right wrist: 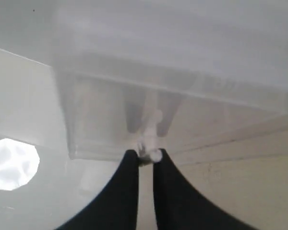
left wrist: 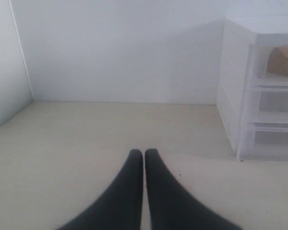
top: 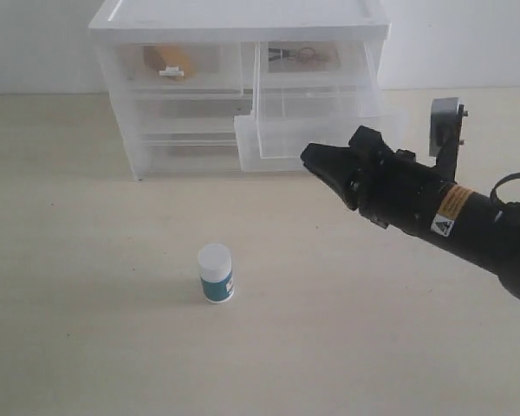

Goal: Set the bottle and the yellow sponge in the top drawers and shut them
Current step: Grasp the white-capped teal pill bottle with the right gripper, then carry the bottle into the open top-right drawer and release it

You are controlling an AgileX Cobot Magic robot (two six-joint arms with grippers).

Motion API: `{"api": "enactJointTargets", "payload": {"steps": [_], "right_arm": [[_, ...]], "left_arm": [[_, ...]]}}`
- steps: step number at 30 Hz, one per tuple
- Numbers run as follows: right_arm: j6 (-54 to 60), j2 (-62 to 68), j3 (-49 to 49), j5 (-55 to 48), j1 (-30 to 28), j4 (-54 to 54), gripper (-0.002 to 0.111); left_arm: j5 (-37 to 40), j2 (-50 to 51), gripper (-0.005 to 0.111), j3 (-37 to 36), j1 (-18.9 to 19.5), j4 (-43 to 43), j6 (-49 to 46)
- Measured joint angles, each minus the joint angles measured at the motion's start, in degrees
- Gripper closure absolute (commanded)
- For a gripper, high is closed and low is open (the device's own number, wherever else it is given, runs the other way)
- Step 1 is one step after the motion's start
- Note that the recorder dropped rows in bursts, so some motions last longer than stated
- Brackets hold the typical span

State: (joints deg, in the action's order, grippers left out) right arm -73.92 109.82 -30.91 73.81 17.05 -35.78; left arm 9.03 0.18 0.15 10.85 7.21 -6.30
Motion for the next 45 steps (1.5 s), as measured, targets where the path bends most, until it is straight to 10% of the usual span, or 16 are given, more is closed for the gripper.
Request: {"api": "enactJointTargets", "payload": {"steps": [7,12,19,21,24,32,38,45], "right_arm": [[6.7,0.0,0.8,-6.3,0.5,-18.6,0.029],[18.2,0.0,-0.6,-9.2,5.8,-23.1,0.029],[27.6,1.3,-12.5,-38.6,18.4,-20.4,0.029],[30.0,2.7,-15.8,-41.2,20.5,-20.2,0.043],[31.2,4.0,-17.9,-45.1,20.7,-20.3,0.108],[-4.5,-22.2,-18.0,-50.9,29.3,-62.0,0.106],[21.3,-34.9,-22.9,-89.6,29.5,-64.4,0.106],[41.5,-19.8,-30.3,-106.5,29.5,-64.3,0.105]], "left_arm": [[0.0,0.0,0.103,0.0,0.0,0.0,0.0],[0.0,0.0,0.103,0.0,0.0,0.0,0.0],[0.0,0.0,0.103,0.0,0.0,0.0,0.0],[0.0,0.0,0.103,0.0,0.0,0.0,0.0],[0.0,0.0,0.103,0.0,0.0,0.0,0.0],[0.0,0.0,0.103,0.0,0.0,0.0,0.0],[0.0,0.0,0.103,0.0,0.0,0.0,0.0],[0.0,0.0,0.103,0.0,0.0,0.0,0.0]]}}
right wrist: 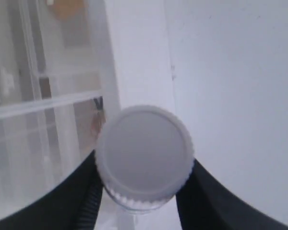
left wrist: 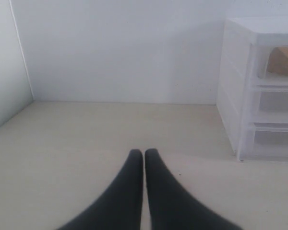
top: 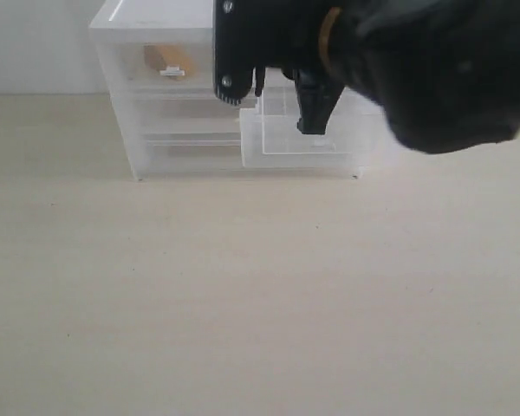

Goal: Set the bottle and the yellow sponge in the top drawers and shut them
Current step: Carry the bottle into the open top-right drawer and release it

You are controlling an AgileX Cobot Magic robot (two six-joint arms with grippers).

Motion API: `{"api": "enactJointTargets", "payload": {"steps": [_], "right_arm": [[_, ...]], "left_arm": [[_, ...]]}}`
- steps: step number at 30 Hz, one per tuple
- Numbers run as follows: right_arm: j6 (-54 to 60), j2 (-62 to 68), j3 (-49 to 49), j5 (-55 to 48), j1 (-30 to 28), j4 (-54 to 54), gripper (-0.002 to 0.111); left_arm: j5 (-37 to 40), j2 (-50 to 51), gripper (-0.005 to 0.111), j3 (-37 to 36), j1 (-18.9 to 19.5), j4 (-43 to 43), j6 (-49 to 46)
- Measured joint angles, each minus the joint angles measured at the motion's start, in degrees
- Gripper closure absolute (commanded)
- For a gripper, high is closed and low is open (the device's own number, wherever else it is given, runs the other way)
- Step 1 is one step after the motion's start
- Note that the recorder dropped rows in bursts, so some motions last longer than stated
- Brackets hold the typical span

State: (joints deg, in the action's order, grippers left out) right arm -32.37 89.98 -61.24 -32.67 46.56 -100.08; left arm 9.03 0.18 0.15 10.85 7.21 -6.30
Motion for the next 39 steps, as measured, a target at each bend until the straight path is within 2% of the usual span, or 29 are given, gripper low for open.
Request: {"api": "enactJointTargets", "payload": {"steps": [4,6,8,10,11,12,14,15,21,24,27,28,30,35,39], "right_arm": [[5.5,7.9,-2.0,-9.9,0.0,0.2,0.105],[6.4,9.3,-2.2,-10.3,0.0,0.5,0.100],[6.5,9.7,-2.3,-9.3,0.0,0.5,0.084],[6.4,9.8,-2.7,-8.9,0.0,0.5,0.063],[6.3,9.8,-2.8,-8.9,0.0,0.5,0.048],[6.3,9.8,-2.9,-8.9,0.0,0.5,0.038],[6.3,9.8,-3.1,-8.8,0.0,0.5,0.023],[6.3,9.8,-3.1,-8.0,0.0,0.5,0.021],[6.3,9.5,-3.3,-7.2,-0.1,-0.4,0.026],[5.6,8.2,-3.3,-7.2,-0.1,0.0,0.036],[2.1,4.4,-3.3,-6.2,-0.1,1.4,0.060],[1.0,3.1,-3.3,-5.7,-0.1,2.1,0.074],[-1.7,-0.1,-3.3,-4.5,-0.1,3.9,0.109],[-5.8,-2.8,-3.3,-3.7,-0.3,6.7,0.107],[-7.7,-2.1,-3.3,2.1,-0.7,12.2,0.107]], "left_arm": [[0.0,0.0,0.103,0.0,0.0,0.0,0.0],[0.0,0.0,0.103,0.0,0.0,0.0,0.0],[0.0,0.0,0.103,0.0,0.0,0.0,0.0],[0.0,0.0,0.103,0.0,0.0,0.0,0.0],[0.0,0.0,0.103,0.0,0.0,0.0,0.0],[0.0,0.0,0.103,0.0,0.0,0.0,0.0],[0.0,0.0,0.103,0.0,0.0,0.0,0.0],[0.0,0.0,0.103,0.0,0.0,0.0,0.0],[0.0,0.0,0.103,0.0,0.0,0.0,0.0],[0.0,0.0,0.103,0.0,0.0,0.0,0.0],[0.0,0.0,0.103,0.0,0.0,0.0,0.0],[0.0,0.0,0.103,0.0,0.0,0.0,0.0],[0.0,0.0,0.103,0.0,0.0,0.0,0.0],[0.0,0.0,0.103,0.0,0.0,0.0,0.0],[0.0,0.0,0.103,0.0,0.0,0.0,0.0]]}}
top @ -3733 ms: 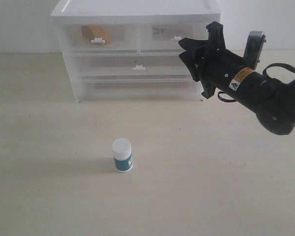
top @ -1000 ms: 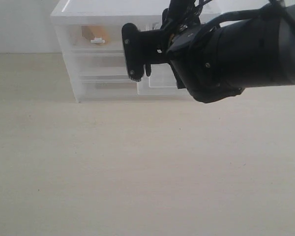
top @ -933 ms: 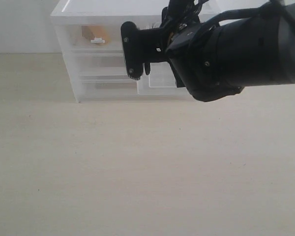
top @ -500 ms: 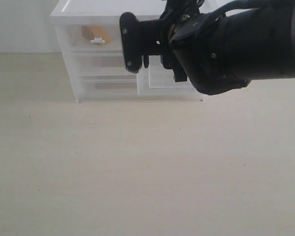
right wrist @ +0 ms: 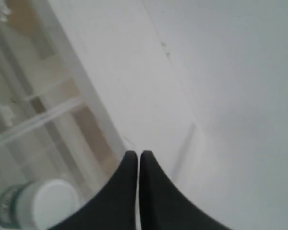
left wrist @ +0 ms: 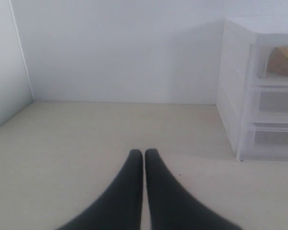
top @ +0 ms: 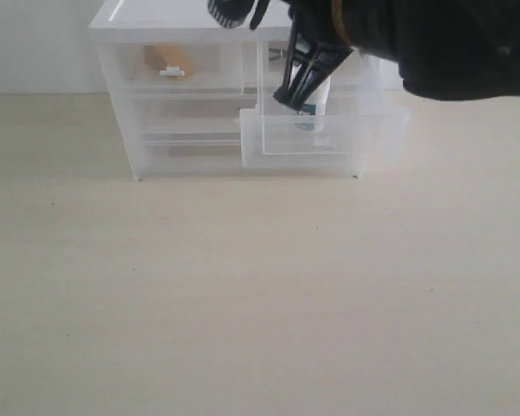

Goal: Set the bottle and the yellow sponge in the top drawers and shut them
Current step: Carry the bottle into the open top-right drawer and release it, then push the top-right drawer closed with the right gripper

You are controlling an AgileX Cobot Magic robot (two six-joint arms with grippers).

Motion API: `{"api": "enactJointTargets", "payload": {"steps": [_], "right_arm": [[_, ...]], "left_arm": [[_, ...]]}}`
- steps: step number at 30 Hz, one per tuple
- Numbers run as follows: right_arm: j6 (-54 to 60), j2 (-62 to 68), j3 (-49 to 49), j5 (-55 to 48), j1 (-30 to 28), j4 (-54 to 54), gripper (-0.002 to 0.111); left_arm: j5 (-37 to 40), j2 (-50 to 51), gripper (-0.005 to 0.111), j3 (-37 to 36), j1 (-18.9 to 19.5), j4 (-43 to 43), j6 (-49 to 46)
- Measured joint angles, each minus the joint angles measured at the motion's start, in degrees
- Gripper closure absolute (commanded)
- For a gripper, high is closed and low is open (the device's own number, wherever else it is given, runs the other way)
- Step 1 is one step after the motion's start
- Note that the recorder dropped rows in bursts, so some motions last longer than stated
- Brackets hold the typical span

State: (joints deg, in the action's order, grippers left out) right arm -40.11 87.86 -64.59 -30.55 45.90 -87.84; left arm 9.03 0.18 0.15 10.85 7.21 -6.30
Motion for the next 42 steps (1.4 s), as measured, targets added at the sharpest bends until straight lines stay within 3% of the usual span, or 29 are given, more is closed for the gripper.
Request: {"api": "enactJointTargets", "payload": {"steps": [4,11,20,26,37,42], "right_arm": [[-1.1,3.0,0.0,5.6,0.0,1.2,0.107],[-2.3,8.9,-1.1,3.2,-1.7,3.4,0.109],[-4.7,8.4,-2.7,8.2,-14.7,14.6,0.109],[-7.0,4.5,-2.1,6.6,-18.3,20.5,0.109],[-3.7,-0.4,-0.3,2.6,-17.9,27.3,0.109],[13.8,-9.4,6.2,2.4,-11.3,45.7,0.109]], "left_arm": [[0.0,0.0,0.103,0.0,0.0,0.0,0.0],[0.0,0.0,0.103,0.0,0.0,0.0,0.0],[0.0,0.0,0.103,0.0,0.0,0.0,0.0],[0.0,0.0,0.103,0.0,0.0,0.0,0.0],[0.0,0.0,0.103,0.0,0.0,0.0,0.0],[0.0,0.0,0.103,0.0,0.0,0.1,0.0]]}}
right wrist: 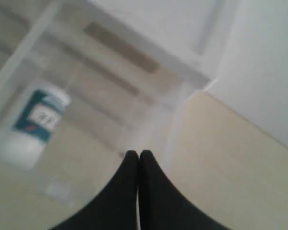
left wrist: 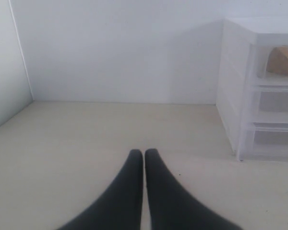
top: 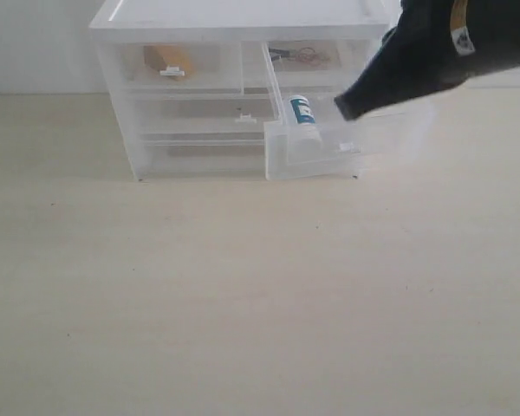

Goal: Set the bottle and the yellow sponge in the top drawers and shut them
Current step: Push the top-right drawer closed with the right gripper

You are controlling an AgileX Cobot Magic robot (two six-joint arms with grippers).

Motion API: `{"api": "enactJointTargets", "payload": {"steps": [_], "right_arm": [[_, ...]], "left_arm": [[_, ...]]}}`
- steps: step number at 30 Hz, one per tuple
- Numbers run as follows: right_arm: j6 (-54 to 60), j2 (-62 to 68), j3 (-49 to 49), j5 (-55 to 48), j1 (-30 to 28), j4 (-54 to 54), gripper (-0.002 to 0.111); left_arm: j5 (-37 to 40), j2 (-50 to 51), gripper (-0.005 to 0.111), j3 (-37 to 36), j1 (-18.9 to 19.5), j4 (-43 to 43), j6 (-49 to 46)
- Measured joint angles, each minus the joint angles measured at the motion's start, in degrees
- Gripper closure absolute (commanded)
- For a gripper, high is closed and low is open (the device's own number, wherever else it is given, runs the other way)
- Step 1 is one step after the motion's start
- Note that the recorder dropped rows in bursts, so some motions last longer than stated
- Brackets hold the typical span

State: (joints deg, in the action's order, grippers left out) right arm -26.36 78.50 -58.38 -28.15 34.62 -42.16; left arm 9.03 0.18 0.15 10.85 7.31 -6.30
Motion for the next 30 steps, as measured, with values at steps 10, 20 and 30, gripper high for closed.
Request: {"api": "enactJointTargets", "payload": {"steps": [10,20,30], "right_arm": [[10.0,4.5,7.1,6.4,4.7,5.5,0.109],[-1.8,10.0,2.1,9.4,4.8,-6.4,0.109],[-3.9,18.5,-8.3,8.9,0.1,-10.3,0.109]], "left_arm": [[0.0,0.0,0.103,0.0,0.0,0.0,0.0],[0.0,0.0,0.103,0.0,0.0,0.0,0.0],[0.0,0.0,0.103,0.0,0.0,0.0,0.0]]}}
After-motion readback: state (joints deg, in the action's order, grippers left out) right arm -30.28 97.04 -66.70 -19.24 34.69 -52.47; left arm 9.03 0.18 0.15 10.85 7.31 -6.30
